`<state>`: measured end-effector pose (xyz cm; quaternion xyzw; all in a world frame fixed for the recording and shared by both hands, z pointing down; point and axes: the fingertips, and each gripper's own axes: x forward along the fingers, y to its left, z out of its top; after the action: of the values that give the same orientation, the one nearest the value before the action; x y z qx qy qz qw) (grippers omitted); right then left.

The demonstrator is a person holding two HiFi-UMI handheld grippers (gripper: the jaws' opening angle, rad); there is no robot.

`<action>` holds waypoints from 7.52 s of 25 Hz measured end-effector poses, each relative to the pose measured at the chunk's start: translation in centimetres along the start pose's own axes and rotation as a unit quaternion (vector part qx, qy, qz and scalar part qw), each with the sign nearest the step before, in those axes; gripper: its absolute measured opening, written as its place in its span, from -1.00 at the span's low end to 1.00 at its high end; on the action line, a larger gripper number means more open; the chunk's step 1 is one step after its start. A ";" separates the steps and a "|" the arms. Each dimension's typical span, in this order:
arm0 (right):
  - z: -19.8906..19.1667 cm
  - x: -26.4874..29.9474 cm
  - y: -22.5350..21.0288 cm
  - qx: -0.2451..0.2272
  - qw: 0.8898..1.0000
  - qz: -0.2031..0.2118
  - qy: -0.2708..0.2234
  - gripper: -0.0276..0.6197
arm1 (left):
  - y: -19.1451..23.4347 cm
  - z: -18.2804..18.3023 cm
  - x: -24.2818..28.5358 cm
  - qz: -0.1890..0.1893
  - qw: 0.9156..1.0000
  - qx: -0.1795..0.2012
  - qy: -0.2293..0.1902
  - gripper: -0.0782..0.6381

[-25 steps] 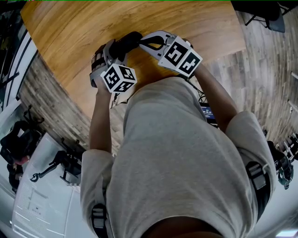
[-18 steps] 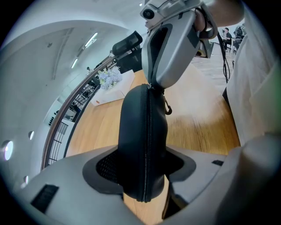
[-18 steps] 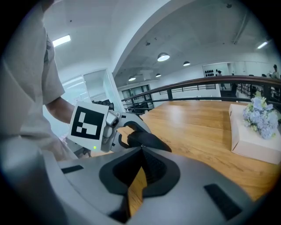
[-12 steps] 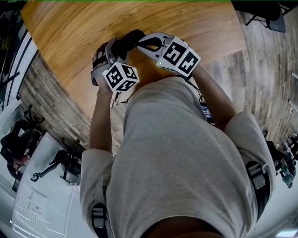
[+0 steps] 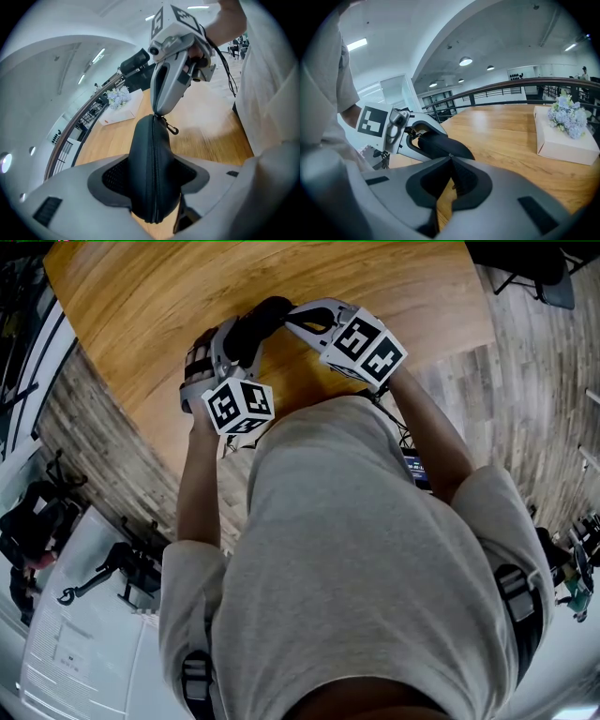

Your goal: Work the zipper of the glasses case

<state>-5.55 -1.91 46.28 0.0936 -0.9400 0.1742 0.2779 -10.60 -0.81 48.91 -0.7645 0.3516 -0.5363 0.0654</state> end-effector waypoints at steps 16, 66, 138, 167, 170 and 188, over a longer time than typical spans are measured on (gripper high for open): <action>0.1 0.5 -0.1 0.016 1.000 -0.014 -0.006 -0.83 | -0.1 0.9 0.3 0.004 0.999 -0.034 0.002 -0.02; 0.5 0.1 -0.8 0.046 0.998 0.001 -0.036 -0.83 | 0.5 4.2 0.1 0.004 0.994 -0.081 -0.078 -0.02; 3.3 -3.6 -1.5 0.066 0.986 0.058 -0.142 -0.83 | 2.5 7.2 -4.2 0.005 0.976 -0.030 -0.218 -0.02; 4.3 -3.7 4.3 -0.054 0.970 0.185 -0.150 -0.60 | 1.2 7.4 -7.8 -0.132 0.936 -0.098 -0.312 -0.02; 4.3 -3.9 5.2 -0.065 0.964 0.215 -0.145 -0.67 | 0.7 7.3 -8.4 -0.162 0.930 -0.103 -0.313 -0.02; 4.2 -3.5 4.1 -0.157 0.977 0.085 -0.120 -0.83 | 0.5 5.7 -6.4 -0.143 0.947 -0.128 -0.258 -0.02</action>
<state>-5.83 0.58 39.90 -0.0112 -0.9866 0.0348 0.1587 -7.00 1.16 41.33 -0.9210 0.2753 -0.2747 -0.0225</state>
